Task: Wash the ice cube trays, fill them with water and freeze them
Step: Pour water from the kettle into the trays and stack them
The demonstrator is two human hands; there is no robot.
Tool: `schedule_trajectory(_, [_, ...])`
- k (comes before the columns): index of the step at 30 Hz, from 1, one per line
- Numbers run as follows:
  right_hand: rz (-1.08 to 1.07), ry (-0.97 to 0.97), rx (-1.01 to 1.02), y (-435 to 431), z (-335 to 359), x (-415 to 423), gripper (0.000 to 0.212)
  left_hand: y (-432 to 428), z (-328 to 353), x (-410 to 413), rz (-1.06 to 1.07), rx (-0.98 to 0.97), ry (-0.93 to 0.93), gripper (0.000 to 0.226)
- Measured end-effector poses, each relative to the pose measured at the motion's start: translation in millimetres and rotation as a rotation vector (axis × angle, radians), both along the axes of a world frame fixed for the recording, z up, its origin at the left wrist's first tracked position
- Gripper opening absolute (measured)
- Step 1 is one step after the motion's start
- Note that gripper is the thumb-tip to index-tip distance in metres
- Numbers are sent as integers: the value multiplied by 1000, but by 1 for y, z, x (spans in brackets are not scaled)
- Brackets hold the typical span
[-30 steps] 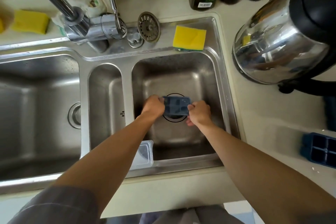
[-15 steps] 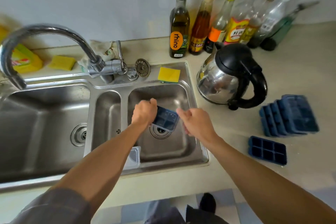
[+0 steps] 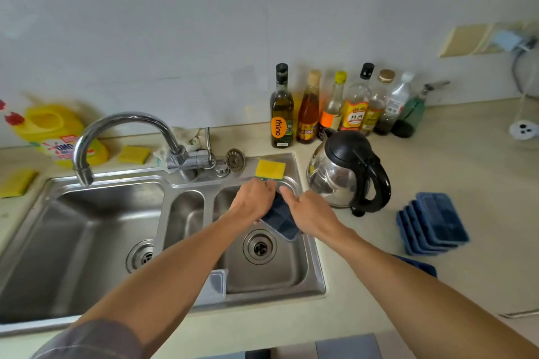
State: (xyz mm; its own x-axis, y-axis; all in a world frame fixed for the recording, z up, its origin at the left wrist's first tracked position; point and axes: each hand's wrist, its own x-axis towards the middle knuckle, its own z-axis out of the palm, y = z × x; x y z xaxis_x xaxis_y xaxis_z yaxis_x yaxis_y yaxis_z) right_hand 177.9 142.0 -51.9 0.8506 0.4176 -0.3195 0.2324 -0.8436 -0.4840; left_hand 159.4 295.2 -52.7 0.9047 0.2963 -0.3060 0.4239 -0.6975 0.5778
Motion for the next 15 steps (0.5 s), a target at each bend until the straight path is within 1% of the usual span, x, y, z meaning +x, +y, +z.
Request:
schedule_trajectory(2, [-12,-40,37,0,3,-1,66,0,8,-1,18,-26,-49,56])
schedule_trajectory(5, [-192,15,206,1,9,1,68,1,22,-3,122,-94,-143,67])
schedule_trajectory(6, [-258,36,272,2,11,3,69,1,26,-6,185,-145,-158,69])
schedule_trajectory(8, [-365,68,412,8,16,7,70,-2,27,-12,306,-308,-155,73])
schedule_trajectory(9, [-391,72,445,13,19,9,69,-6,24,-15,341,-385,-143,73])
schedule_trajectory(10, [-395,74,452,17,20,9,67,-10,21,-18,358,-436,-135,73])
schedule_trajectory(12, [-386,71,474,26,20,8,60,-17,14,-19,401,-485,-188,66])
schedule_trajectory(14, [-380,78,488,31,21,7,58,-17,12,-18,446,-483,-241,56])
schedule_trajectory(15, [-381,83,478,32,22,8,61,-15,12,-17,442,-456,-249,54])
